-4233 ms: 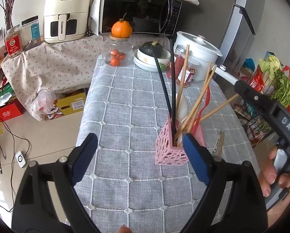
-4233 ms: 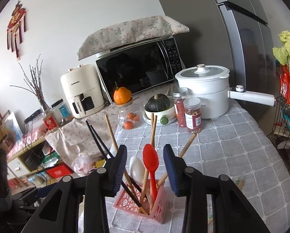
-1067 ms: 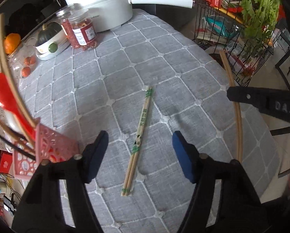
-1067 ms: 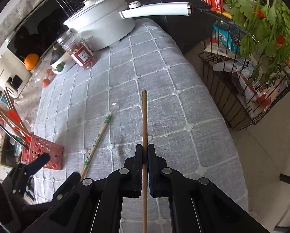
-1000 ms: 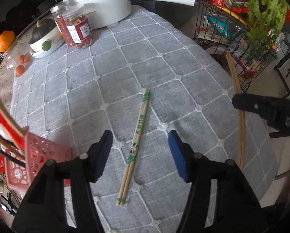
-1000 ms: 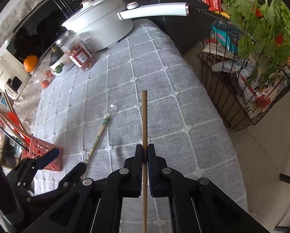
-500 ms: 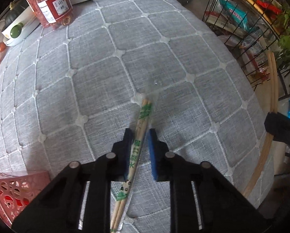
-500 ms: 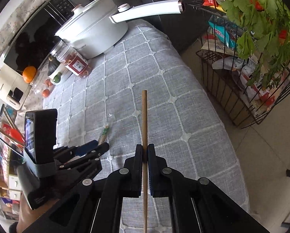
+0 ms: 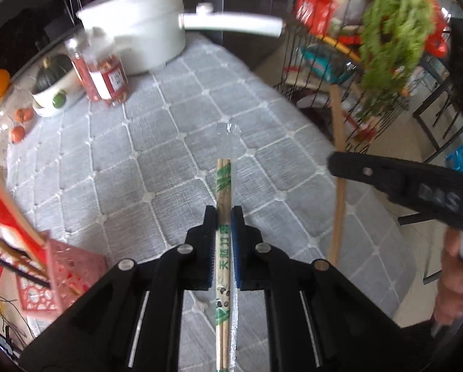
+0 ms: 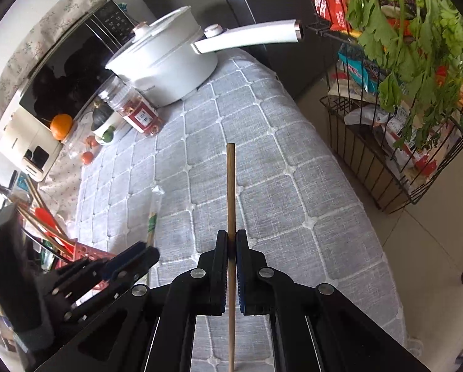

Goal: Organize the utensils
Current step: 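Grasp the paper-wrapped chopsticks with the left gripper, then carry the wrapped chopsticks with the left gripper while the right gripper carries its chopstick to the basket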

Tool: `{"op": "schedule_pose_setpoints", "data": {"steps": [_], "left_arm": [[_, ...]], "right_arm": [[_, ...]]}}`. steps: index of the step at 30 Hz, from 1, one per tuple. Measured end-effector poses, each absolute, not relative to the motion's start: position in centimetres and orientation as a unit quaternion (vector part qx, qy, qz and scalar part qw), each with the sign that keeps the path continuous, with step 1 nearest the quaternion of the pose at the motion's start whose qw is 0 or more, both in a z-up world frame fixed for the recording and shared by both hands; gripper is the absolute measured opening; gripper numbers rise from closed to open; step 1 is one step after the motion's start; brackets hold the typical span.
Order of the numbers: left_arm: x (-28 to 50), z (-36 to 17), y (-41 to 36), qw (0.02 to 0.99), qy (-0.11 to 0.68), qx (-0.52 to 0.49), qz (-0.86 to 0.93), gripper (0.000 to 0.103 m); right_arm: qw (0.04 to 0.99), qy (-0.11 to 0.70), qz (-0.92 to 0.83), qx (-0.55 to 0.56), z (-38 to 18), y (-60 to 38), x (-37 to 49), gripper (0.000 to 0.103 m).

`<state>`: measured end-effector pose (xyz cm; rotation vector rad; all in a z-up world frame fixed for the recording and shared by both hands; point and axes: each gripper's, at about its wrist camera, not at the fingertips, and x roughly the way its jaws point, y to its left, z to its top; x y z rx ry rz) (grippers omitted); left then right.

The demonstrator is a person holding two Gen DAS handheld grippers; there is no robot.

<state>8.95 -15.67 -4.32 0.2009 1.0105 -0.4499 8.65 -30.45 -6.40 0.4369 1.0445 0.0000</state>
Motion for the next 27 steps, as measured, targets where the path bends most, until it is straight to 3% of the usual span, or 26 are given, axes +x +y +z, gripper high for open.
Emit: {"op": "schedule_pose_setpoints", "data": {"steps": [16,27], "left_arm": [[2.7,4.4,-4.7,0.935,0.278,-0.029,-0.218,0.011],[4.3,5.2,0.6,0.978,0.153,-0.063,-0.127,0.011]], "right_arm": [[0.906,0.383,0.045,0.174,0.5,-25.0,5.0,0.005],[0.921,0.346,0.062,0.166,2.7,-22.2,4.6,0.005]]}}
